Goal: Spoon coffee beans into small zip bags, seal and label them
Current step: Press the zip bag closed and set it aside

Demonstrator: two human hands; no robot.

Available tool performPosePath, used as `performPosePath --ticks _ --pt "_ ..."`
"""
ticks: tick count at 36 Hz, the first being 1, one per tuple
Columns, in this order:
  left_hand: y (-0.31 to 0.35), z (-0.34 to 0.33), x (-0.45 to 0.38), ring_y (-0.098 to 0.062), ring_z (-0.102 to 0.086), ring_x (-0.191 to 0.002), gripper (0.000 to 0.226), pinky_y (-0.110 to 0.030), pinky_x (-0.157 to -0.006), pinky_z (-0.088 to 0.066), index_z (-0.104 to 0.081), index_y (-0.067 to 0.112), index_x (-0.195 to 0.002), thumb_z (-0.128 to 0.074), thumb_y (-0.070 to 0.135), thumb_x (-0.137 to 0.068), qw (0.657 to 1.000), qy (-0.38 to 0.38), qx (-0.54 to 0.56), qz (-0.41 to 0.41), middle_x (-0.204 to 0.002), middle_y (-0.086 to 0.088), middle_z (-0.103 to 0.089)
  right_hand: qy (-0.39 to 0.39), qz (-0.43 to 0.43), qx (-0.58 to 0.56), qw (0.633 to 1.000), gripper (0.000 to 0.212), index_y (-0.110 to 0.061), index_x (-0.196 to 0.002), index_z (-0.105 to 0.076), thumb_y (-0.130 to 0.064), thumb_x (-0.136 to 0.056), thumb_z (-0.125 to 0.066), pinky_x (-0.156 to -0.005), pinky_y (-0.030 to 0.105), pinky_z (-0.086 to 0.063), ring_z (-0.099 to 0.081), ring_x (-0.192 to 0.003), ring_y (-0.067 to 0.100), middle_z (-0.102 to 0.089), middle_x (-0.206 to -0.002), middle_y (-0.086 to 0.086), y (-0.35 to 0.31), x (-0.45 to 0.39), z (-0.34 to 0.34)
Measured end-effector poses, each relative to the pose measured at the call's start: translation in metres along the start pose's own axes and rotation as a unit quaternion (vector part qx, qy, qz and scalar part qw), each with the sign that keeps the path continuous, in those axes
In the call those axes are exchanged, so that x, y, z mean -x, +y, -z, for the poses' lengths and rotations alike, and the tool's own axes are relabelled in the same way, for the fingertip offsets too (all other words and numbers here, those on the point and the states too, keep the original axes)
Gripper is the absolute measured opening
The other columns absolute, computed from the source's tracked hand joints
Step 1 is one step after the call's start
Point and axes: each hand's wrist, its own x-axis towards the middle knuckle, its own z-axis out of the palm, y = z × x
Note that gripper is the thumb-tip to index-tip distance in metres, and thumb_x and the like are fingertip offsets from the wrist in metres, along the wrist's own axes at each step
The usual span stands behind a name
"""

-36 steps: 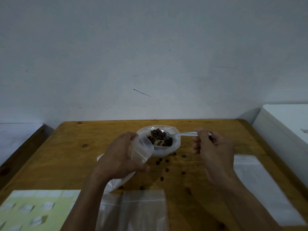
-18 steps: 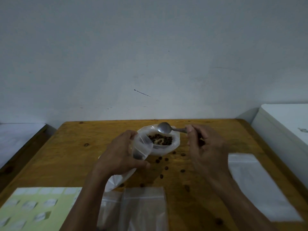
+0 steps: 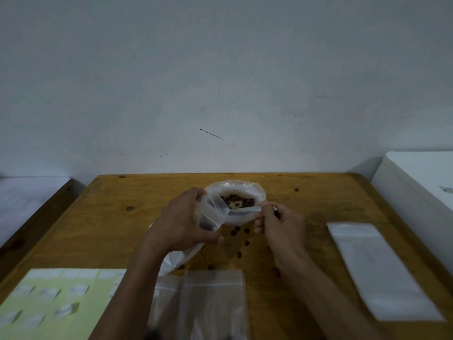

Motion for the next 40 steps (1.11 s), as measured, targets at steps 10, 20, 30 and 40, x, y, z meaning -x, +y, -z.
performPosePath --ticks 10,20,30,40 --pt "0.000 -0.001 0.000 -0.015 -0.048 -0.107 0.103 -0.035 -0.086 -0.049 -0.038 0.025 -0.141 -0.092 0.045 -0.056 1.000 0.003 -0.007 -0.003 -0.117 0.009 -0.045 0.030 -0.073 -0.092 0.993 0.015 -0.010 -0.091 -0.074 -0.015 -0.097 -0.061 -0.054 0.023 -0.053 -0.061 -0.053 0.008 -0.068 -0.065 0.002 -0.001 -0.007 0.014" --pt "-0.003 -0.005 -0.003 -0.017 -0.051 -0.115 0.105 -0.039 -0.090 -0.050 -0.038 0.026 -0.140 -0.092 0.049 -0.053 1.000 0.011 -0.023 -0.007 -0.132 0.005 -0.051 0.045 -0.068 -0.129 0.988 0.014 -0.010 -0.088 -0.074 -0.015 -0.096 -0.064 -0.056 0.025 -0.053 -0.062 -0.057 0.012 -0.067 -0.063 0.001 -0.005 -0.006 0.025" --pt "-0.003 -0.006 -0.002 -0.016 -0.050 -0.113 0.103 -0.038 -0.089 -0.049 -0.038 0.026 -0.139 -0.090 0.052 -0.055 1.000 0.015 -0.019 -0.002 -0.132 0.005 -0.051 0.030 -0.018 -0.132 0.991 0.014 -0.011 -0.091 -0.073 -0.016 -0.097 -0.063 -0.053 0.023 -0.051 -0.059 -0.053 0.009 -0.066 -0.061 -0.002 -0.024 -0.001 0.038" --pt "-0.003 -0.006 -0.002 -0.016 -0.050 -0.111 0.101 -0.038 -0.088 -0.051 -0.037 0.026 -0.140 -0.089 0.051 -0.058 1.000 0.008 -0.005 0.004 -0.132 0.004 -0.051 -0.062 0.133 -0.020 0.989 0.018 -0.018 -0.087 -0.072 -0.024 -0.098 -0.059 -0.055 0.024 -0.053 -0.064 -0.055 0.010 -0.070 -0.067 0.001 -0.035 0.018 0.028"
